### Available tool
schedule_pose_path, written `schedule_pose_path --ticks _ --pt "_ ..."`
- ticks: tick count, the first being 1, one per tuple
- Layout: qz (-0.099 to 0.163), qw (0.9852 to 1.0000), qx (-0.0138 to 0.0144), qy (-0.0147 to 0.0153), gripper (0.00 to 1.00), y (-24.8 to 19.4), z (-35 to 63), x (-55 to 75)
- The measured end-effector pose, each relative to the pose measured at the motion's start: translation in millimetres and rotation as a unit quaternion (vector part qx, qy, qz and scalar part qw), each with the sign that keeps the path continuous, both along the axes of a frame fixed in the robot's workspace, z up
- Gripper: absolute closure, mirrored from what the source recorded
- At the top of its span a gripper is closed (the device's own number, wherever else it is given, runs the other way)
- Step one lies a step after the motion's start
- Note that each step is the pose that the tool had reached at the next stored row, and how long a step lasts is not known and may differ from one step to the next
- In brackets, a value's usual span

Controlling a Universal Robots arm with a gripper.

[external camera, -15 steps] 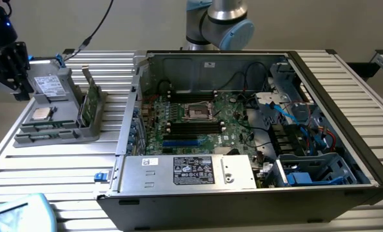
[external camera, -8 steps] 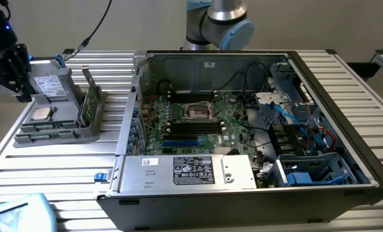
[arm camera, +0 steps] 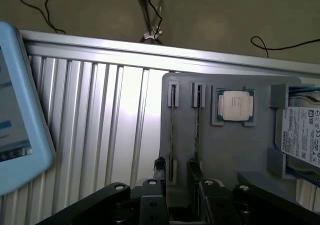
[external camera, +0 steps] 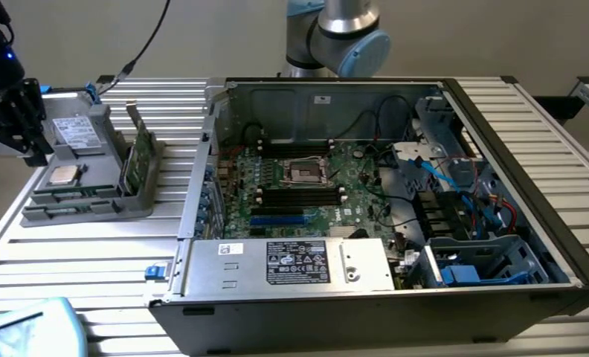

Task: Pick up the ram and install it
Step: 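Pick up the ram and move it above insertion slot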

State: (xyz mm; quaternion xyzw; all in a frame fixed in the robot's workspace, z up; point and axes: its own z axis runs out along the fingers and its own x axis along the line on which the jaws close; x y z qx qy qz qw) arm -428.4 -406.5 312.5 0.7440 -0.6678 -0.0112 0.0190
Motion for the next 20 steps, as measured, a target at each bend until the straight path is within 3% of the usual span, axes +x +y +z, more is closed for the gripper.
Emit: schedule_pose_path --ticks 9,13,20 --pt "0.004 1.0 0.0006 -0.0016 0.69 -5.9 -14.2 1.7" --pt "0.007 1.0 0.001 -0.0016 0.69 -6.6 -17.2 7.3" --pt "0.015 0.9998 0.009 -0.0016 0.69 -8.3 -24.7 12.0"
